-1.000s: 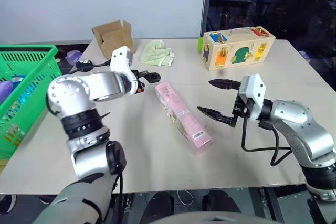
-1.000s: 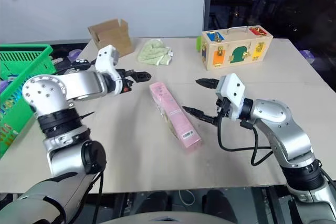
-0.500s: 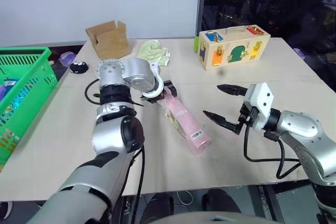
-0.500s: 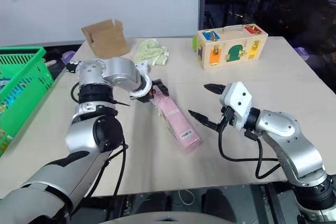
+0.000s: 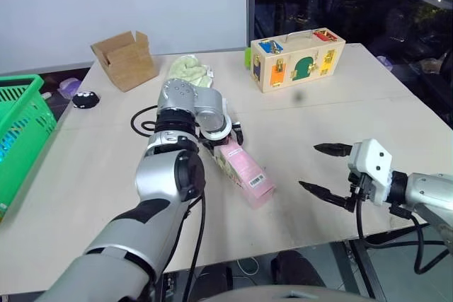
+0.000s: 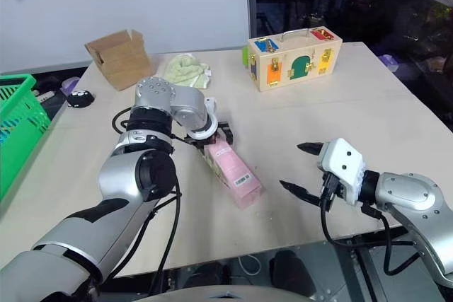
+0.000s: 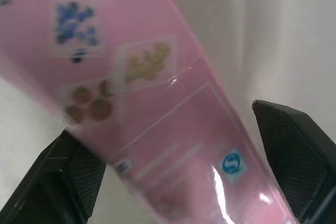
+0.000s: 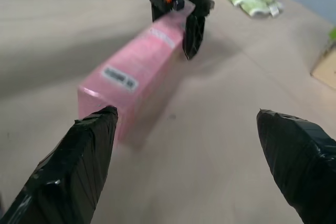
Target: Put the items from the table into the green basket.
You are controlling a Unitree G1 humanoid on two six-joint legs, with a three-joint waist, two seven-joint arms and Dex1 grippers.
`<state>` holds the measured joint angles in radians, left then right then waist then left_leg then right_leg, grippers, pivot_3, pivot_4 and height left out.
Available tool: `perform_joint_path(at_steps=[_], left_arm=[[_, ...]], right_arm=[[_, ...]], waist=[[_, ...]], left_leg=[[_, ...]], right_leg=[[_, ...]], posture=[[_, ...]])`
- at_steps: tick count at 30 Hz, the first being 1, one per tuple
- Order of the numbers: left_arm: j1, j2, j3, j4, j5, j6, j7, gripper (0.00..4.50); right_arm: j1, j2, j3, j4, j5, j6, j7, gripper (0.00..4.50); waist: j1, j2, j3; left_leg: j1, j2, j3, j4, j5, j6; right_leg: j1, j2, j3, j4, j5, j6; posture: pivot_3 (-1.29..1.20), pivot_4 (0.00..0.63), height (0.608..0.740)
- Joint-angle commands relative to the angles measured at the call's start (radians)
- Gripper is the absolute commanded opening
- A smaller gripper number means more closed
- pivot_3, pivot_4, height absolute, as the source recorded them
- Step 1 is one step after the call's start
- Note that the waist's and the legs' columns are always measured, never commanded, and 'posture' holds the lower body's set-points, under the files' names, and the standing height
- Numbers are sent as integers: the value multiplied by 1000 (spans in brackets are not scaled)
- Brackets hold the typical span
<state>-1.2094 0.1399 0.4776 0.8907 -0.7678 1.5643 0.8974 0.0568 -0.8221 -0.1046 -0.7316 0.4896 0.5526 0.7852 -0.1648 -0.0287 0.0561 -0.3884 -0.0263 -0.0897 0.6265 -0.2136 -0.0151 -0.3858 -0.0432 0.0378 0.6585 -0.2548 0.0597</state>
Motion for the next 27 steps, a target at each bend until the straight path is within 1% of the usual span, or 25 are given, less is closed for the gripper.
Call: perform_joint_path(at_steps=[1, 6, 7, 9, 10, 12, 14, 15, 18, 20, 22, 24, 25, 26, 27], left_arm=[[10, -25, 31, -15, 72, -7, -56, 4290], [21, -51, 101, -58, 154, -16, -62, 4290], [26, -57, 108, -64, 172, -25, -68, 4069], [35, -68, 123, -69, 208, -37, -77, 3412], [38, -72, 132, -68, 224, -37, -84, 3050], [54, -80, 146, -73, 251, -35, -104, 2147], [63, -87, 158, -90, 272, -29, -126, 1402], [64, -87, 159, -112, 281, -25, -140, 1230], [55, -75, 145, -207, 297, 26, -200, 1230], [54, -44, 76, -277, 267, 48, -266, 1230], [73, 8, -10, -353, 187, 50, -344, 1230], [116, 95, -127, -484, 108, 50, -436, 1230], [153, 168, -198, -602, 112, 50, -497, 1230], [190, 230, -224, -699, 113, 36, -554, 1230], [224, 271, -218, -762, 112, 8, -604, 1230]], right_arm=[[-11, 8, -63, 3, 33, -38, 18, 4500], [-35, 22, -36, 37, 23, -70, 38, 4500], [-43, 24, -29, 43, 22, -73, 39, 4500], [-55, 28, -21, 53, 21, -77, 42, 4500], [-59, 28, -18, 56, 20, -78, 43, 4500], [-77, 28, -8, 69, 17, -82, 47, 4500], [-90, 27, 0, 78, 15, -83, 50, 4500], [-95, 25, 3, 82, 14, -84, 52, 4500], [-109, 25, 8, 88, 12, -84, 54, 4500], [-118, 27, 12, 90, 10, -85, 56, 4500], [-131, 32, 21, 94, 7, -88, 57, 4500], [-154, 43, 38, 104, -2, -98, 57, 4500], [-179, 58, 55, 114, -6, -104, 55, 4500], [-210, 79, 77, 127, -11, -111, 49, 4500], [-238, 102, 98, 138, -15, -116, 43, 4500]], waist=[[-5, 0, 0], [-14, 0, 0], [-14, 0, 0], [-13, 1, 0], [-13, 1, 0], [-12, 1, 0], [-12, 3, -1], [-12, 3, -1], [-12, 3, -1], [-14, 3, -1], [-14, 3, -1], [-19, 3, 0], [-22, 3, 0], [-29, 4, 0], [-32, 4, 0]], left_leg=[[0, -1, 0, 0, 0, 0], [0, -3, -1, 0, 0, 0], [-1, -4, -2, 0, 0, 0], [0, -4, -2, 0, 0, 0], [0, -4, -2, 0, 0, 0], [2, -5, -4, 0, 0, 0], [5, -5, -4, 0, -1, 0], [5, -5, -5, 0, -1, 0], [5, -5, -6, 0, -1, -1], [5, -5, -6, 0, -1, -1], [3, -5, -7, 0, -1, -1], [2, -5, -8, 0, -1, -1], [2, -4, -9, 0, -1, -1], [2, -3, -11, 0, -1, -1], [2, -3, -12, -1, -1, -1]], right_leg=[[0, -1, 0, 0, 0, 0], [1, -4, -1, 0, -1, 2], [1, -4, -1, 0, -1, 3], [1, -5, -1, 0, 0, 4], [1, -5, -2, 0, 0, 5], [6, -6, -4, -1, 0, 5], [8, -6, -4, -1, -1, 5], [9, -6, -5, -1, -1, 6], [9, -6, -6, -1, -1, 6], [9, -6, -7, -1, -1, 6], [7, -6, -7, -1, -1, 6], [6, -6, -7, -1, -1, 6], [5, -6, -7, 0, -1, 6], [4, -6, -7, 1, -1, 5], [4, -5, -6, 2, 0, 4]], posture=[[-294, 40, 740], [-270, 31, 740], [-270, 31, 740], [-270, 31, 740], [-270, 31, 740], [-252, 24, 740], [-252, 24, 740], [-252, 24, 740], [-242, 17, 740], [-238, 15, 740], [-214, 3, 740], [-198, 0, 740], [-192, 0, 740], [-176, 0, 740], [-167, 0, 740]])
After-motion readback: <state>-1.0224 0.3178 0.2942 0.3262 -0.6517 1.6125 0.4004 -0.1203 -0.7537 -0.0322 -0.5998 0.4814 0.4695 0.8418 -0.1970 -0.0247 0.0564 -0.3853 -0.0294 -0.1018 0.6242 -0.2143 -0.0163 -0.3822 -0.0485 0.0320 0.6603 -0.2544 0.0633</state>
